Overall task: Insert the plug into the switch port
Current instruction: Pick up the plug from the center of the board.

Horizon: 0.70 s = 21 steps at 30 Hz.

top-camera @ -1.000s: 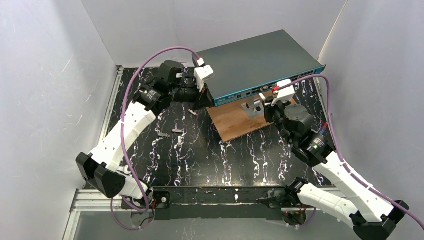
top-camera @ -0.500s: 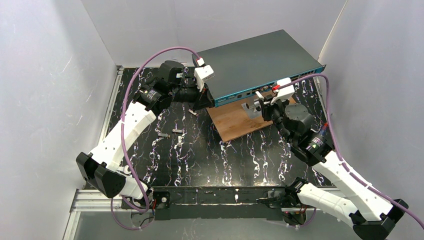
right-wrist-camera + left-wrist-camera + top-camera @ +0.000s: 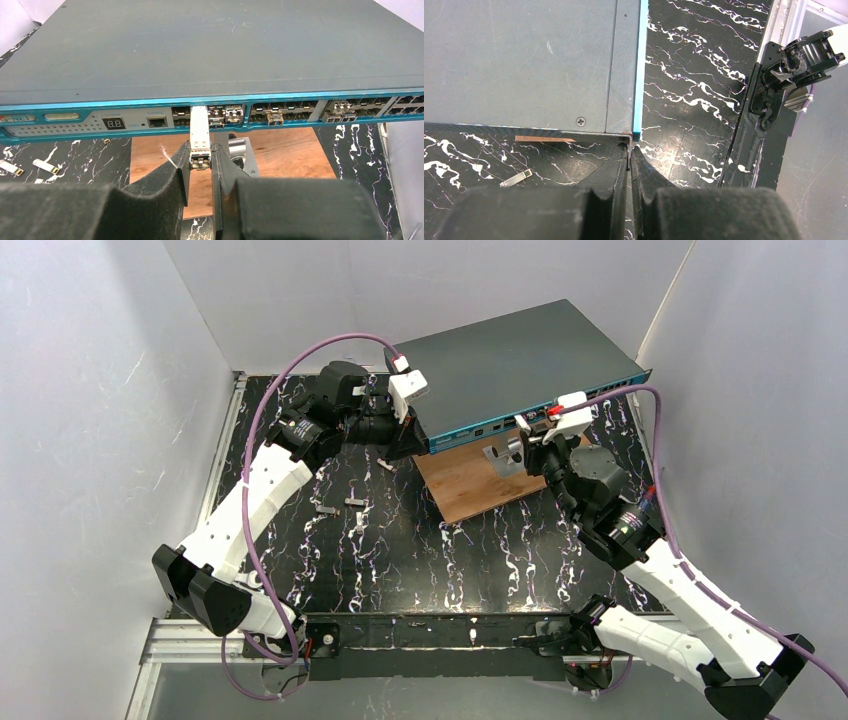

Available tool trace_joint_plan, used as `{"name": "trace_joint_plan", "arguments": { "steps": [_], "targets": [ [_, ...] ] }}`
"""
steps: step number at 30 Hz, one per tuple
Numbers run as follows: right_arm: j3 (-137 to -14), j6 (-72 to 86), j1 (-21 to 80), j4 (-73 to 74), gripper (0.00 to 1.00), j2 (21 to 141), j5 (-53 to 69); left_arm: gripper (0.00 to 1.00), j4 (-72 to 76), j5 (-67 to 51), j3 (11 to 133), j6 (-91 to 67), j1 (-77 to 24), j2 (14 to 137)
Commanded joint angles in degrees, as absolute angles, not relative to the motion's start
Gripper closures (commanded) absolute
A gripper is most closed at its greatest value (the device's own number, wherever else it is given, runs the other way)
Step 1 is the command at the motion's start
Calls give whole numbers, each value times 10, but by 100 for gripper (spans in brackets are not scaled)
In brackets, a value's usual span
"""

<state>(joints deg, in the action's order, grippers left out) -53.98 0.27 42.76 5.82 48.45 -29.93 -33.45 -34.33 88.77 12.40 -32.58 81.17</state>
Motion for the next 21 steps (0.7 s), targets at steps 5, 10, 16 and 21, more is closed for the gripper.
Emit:
{"name": "trace_joint_plan", "arguments": {
  "steps": [5, 10, 16, 21],
  "targets": [
    [-547, 17, 426, 16, 99, 486, -309, 100, -346, -370, 907, 116, -327, 805],
    [-543, 24, 426, 37, 99, 477, -312, 100, -345, -368, 907, 116, -327, 805],
    [-541, 27, 426, 51, 99, 469, -314, 100, -345, -366, 908, 117, -327, 806],
    [-544, 26, 426, 58, 99, 470, -317, 100, -345, -366, 908, 118, -327, 806]
  ]
}}
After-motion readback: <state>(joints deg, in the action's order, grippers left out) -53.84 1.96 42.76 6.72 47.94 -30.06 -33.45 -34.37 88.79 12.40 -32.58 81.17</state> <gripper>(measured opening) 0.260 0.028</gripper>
